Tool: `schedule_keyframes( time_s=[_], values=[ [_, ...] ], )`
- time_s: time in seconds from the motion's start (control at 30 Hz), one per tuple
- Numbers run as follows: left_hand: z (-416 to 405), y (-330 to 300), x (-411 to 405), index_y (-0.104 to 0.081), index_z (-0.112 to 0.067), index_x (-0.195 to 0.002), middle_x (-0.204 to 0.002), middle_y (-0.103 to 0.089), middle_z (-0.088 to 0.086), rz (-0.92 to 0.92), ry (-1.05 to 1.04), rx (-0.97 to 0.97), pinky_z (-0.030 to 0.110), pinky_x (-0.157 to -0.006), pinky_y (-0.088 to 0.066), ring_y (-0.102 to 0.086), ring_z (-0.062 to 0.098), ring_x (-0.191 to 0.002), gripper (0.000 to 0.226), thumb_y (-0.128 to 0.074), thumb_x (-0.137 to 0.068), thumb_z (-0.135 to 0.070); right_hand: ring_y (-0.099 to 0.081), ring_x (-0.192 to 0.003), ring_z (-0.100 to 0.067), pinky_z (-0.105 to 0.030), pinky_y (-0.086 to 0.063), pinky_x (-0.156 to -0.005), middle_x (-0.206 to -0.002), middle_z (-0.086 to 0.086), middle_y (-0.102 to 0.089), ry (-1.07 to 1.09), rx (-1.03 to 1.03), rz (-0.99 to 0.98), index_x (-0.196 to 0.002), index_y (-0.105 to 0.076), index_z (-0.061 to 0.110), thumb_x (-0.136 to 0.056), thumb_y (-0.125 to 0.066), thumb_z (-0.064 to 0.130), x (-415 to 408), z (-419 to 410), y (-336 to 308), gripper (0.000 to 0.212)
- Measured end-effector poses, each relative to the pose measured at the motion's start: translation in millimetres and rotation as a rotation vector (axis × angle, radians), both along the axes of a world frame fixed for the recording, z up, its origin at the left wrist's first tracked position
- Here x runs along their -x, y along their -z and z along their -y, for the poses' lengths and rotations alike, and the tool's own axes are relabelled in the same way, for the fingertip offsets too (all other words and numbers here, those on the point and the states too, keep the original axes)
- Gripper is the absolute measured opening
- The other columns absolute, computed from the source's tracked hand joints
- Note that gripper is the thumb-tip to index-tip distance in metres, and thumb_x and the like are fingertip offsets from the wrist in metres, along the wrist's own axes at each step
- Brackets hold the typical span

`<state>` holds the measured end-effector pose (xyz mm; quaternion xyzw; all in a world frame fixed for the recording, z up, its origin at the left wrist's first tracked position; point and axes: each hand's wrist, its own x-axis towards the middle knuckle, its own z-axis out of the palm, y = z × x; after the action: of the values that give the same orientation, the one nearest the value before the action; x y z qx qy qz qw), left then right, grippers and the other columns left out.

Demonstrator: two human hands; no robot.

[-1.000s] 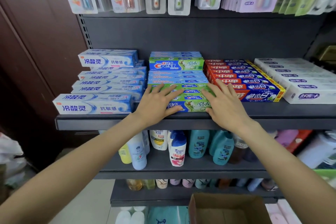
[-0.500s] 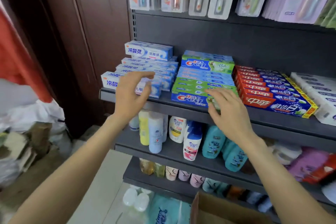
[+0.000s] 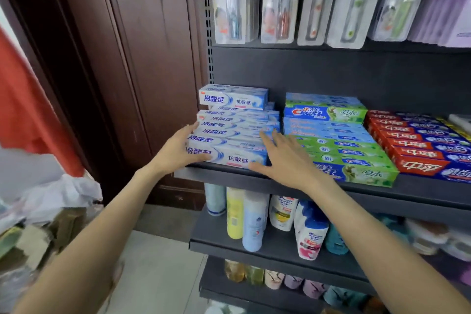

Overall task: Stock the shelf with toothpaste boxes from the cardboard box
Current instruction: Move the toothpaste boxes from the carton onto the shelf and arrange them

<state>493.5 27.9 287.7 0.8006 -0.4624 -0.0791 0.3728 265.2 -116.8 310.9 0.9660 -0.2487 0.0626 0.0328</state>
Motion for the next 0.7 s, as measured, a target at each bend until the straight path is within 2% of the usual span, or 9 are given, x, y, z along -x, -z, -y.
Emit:
schedule_keyframes(
  time_s=[0.1, 0.2, 0.3, 0.37, 0.43, 0.57, 0.7],
  values=[
    [12.8, 7.8, 3.6, -0.031, -0.021, -0.146, -0.153, -0.03, 0.002, 0.118, -0.025, 0.066, 0.036, -0.115, -0.021, -0.02, 0.017, -0.143, 0.095, -0.077, -0.068, -0.048, -0.015, -0.144, -0.032, -0.041, -0.009, -0.119, -0.155, -0.021, -0.016, -0.002, 0.051, 0.001, -0.151, -0.01, 0.016, -0.097, -0.033, 0.054, -9.2, -0.4, 4.1, 0.07],
    [17.7, 12.4, 5.3, -0.032, -0.023, -0.145, -0.153, -0.03, 0.002, 0.131, -0.047, 0.11, 0.038, -0.115, -0.023, -0.019, 0.016, -0.143, 0.093, -0.076, -0.068, -0.05, -0.024, -0.141, -0.03, -0.037, -0.011, -0.117, -0.153, -0.016, -0.027, -0.007, 0.065, 0.063, -0.15, -0.019, 0.019, -0.099, -0.04, 0.037, -11.9, 1.8, 2.2, 0.058],
    [16.3, 8.7, 6.4, -0.028, -0.029, -0.146, -0.153, -0.029, -0.003, 0.136, -0.017, 0.09, 0.037, -0.112, -0.026, -0.022, 0.014, -0.142, 0.095, -0.076, -0.067, -0.052, -0.036, -0.133, -0.024, -0.031, -0.02, -0.11, -0.148, -0.006, -0.038, -0.03, 0.071, 0.136, -0.147, -0.029, 0.023, -0.097, -0.046, 0.034, -11.8, 2.3, -3.5, 0.054],
    [12.3, 1.1, 0.1, -0.027, -0.033, -0.144, -0.147, -0.036, -0.006, 0.04, 0.001, 0.088, 0.037, -0.109, -0.032, -0.033, 0.013, -0.136, 0.096, -0.072, -0.065, -0.062, -0.033, -0.135, -0.021, -0.029, -0.02, -0.11, -0.152, -0.002, -0.033, -0.045, 0.031, 0.128, -0.147, -0.029, 0.027, -0.095, -0.048, 0.039, -11.1, 3.2, -4.9, 0.057],
    [10.3, -10.2, -14.2, -0.031, -0.034, -0.142, -0.14, -0.044, -0.005, -0.107, -0.039, 0.172, 0.036, -0.106, -0.035, -0.042, 0.013, -0.129, 0.089, -0.061, -0.068, -0.072, -0.026, -0.139, -0.019, -0.03, -0.018, -0.112, -0.155, 0.002, -0.025, -0.049, -0.078, 0.137, -0.147, -0.027, 0.031, -0.092, -0.05, 0.049, -11.0, 6.1, -8.5, 0.063],
    [29.3, -34.8, -59.1, -0.036, -0.028, -0.141, -0.142, -0.044, 0.002, -0.21, -0.11, 0.374, 0.025, -0.101, -0.031, -0.042, 0.015, -0.129, 0.053, -0.047, -0.093, -0.047, -0.019, -0.142, -0.015, -0.034, -0.024, -0.111, -0.157, 0.007, -0.015, -0.032, -0.226, 0.293, -0.149, -0.021, 0.031, -0.091, -0.046, 0.054, -28.1, 20.4, -29.3, 0.066],
    [69.1, -51.0, -88.1, -0.023, -0.034, -0.146, -0.151, -0.031, -0.002, -0.366, -0.003, 0.327, 0.041, -0.113, -0.026, -0.034, 0.021, -0.136, 0.057, -0.04, -0.094, -0.052, -0.02, -0.142, -0.024, -0.04, -0.027, -0.11, -0.158, -0.001, -0.007, 0.015, -0.316, 0.362, -0.151, -0.008, 0.031, -0.094, -0.045, 0.049, -74.1, 53.0, -38.7, 0.07]
  ],
)
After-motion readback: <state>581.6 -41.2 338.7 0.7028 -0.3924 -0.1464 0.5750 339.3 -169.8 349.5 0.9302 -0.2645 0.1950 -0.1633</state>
